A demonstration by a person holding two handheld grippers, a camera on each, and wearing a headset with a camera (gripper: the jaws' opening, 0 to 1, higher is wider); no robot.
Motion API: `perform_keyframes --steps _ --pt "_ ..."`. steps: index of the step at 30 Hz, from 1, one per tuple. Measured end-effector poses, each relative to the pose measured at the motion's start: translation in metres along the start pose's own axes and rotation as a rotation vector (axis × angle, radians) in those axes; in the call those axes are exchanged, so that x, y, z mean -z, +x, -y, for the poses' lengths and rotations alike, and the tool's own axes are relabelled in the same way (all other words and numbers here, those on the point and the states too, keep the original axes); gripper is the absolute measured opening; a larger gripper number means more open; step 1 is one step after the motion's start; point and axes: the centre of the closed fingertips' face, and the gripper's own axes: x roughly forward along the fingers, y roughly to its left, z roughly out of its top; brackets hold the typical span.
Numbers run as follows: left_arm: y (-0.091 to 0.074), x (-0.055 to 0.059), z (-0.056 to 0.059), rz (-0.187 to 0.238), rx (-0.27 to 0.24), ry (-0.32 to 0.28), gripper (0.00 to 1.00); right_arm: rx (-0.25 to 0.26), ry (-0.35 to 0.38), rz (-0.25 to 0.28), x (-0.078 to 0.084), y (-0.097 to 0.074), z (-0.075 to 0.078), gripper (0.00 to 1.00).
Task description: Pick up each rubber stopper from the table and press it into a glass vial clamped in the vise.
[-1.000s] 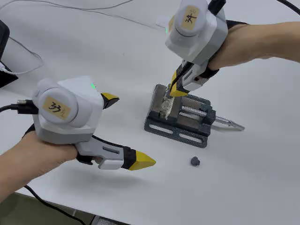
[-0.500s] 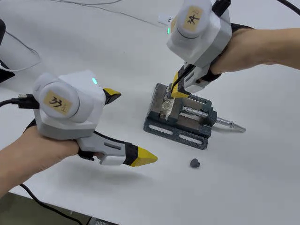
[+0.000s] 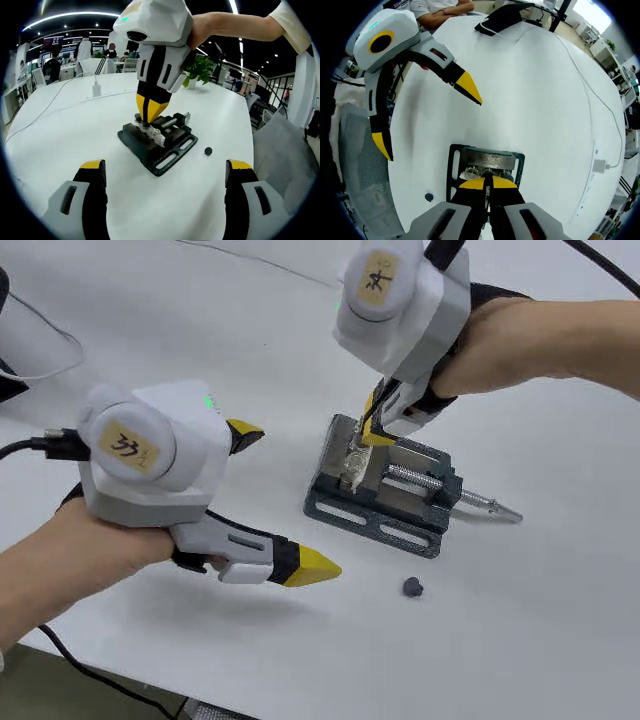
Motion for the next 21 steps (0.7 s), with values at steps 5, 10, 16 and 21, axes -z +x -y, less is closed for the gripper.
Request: perform_keyframes --steps 5,10,16,21 --pt "-0.001 0.000 -0.002 0.000 -0.004 -0.001 0.99 -0.011 0.030 0.002 0.002 -0.001 0.001 0.00" --pt "-0.002 -0.002 -0.002 0.004 -0.007 0.002 0.99 -0.033 0.077 0.021 0.002 -0.001 0.001 0.00" --pt "-0.001 -0.005 -0.001 0.004 -0.005 0.012 0.99 -0.041 0.125 0.038 0.001 -0.001 -0.005 0.00" --pt "-0.002 -0.006 0.001 0.001 -0.007 0.020 0.99 -0.029 0.087 0.015 0.001 -0.001 -0.006 0.00"
